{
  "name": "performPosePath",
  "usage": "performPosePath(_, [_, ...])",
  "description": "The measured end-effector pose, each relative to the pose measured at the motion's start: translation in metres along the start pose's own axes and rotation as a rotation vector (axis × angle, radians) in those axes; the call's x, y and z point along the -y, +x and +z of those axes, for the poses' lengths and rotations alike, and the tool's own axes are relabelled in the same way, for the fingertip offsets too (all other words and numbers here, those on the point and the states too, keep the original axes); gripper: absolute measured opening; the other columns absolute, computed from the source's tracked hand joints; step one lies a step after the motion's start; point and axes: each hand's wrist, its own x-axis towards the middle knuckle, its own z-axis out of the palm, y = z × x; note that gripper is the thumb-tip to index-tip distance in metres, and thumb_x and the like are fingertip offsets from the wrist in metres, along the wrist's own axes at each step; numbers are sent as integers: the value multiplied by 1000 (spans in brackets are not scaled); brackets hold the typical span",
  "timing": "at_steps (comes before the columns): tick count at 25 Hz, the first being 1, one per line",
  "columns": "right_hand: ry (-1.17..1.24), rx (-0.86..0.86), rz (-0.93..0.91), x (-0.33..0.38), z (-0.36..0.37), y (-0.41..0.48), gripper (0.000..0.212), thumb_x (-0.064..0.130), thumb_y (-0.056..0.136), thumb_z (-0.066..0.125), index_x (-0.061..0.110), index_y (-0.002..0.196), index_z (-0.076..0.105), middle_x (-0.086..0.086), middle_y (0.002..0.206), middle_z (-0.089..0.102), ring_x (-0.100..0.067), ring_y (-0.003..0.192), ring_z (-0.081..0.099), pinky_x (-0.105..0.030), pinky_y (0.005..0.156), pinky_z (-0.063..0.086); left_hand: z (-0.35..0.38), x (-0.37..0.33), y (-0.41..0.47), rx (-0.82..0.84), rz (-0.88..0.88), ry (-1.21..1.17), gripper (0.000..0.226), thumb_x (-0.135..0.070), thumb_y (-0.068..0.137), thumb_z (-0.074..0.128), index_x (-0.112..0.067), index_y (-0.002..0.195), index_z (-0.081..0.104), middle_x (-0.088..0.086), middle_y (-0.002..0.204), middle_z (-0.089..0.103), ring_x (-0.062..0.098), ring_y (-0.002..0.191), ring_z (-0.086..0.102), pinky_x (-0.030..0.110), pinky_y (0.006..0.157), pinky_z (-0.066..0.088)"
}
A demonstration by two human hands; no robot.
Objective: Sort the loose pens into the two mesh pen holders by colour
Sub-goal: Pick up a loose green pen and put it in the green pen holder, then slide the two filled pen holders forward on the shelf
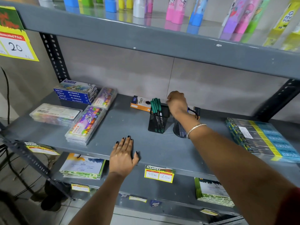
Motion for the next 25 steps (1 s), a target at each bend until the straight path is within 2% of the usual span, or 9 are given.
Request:
performPosePath(4, [116,-259,-5,-28,-24,-19,25,4,89,45,1,98,68,-20,98,72,-37,89,69,-36,73,57,-1,0,0,-1,2,-11,64,-44,80,28,0,117,58,16,125,57,32,115,52,43,101,33])
performPosePath(7, [241,-442,-60,-59,-30,-36,22,16,92,54,9,109,64,-14,110,67,-32,102,64,-38,75,54,-7,-9,2,-41,-95,-95,67,-51,83,30,-4,127,49,15,131,52,30,121,46,44,104,30])
performPosePath(9, [320,-492,-4,-80,-21,-51,33,23,91,58,8,120,57,-13,118,59,-30,115,53,-38,85,48,-14,-28,13,-76,-276,-317,66,-47,85,48,-5,134,37,16,136,47,32,122,43,46,102,33])
performPosePath(11, [391,-477,103,-98,1,-68,51,27,87,64,2,128,49,-18,125,53,-33,122,44,-40,101,39,-16,-55,30,-35,-350,-561,80,-40,82,63,-7,141,20,13,147,31,30,129,33,46,104,31])
performPosePath(13, [470,-364,204,-112,25,-80,75,31,78,74,0,137,39,-19,134,47,-35,131,37,-40,110,29,-6,-80,48,-16,-312,-747,93,-33,77,71,-6,142,10,13,150,20,27,135,20,41,109,21])
performPosePath(15, [506,-268,235,-122,47,-80,94,31,67,82,2,142,33,-19,137,45,-34,134,35,-40,111,30,8,-98,64,-39,-337,-814,100,-26,73,76,-2,142,7,17,150,18,26,137,12,39,111,15])
performPosePath(17, [543,-220,252,-127,61,-75,103,29,61,86,5,144,31,-17,140,45,-32,134,38,-41,111,35,20,-107,74,-78,-381,-841,106,-23,69,80,-1,142,6,18,150,18,28,137,12,41,111,17])
performPosePath(22, [570,-170,269,-130,75,-61,104,27,64,84,12,146,22,-8,143,46,-27,130,48,-38,104,43,39,-116,102,-196,-451,-840,108,-18,65,83,-7,142,9,15,145,30,29,130,29,41,103,29])
performPosePath(25, [529,-183,281,-128,71,-60,88,26,67,83,12,138,33,-9,135,53,-29,122,54,-36,95,47,39,-118,111,-233,-499,-826,89,-18,64,81,-12,134,26,12,130,48,31,117,45,46,91,42])
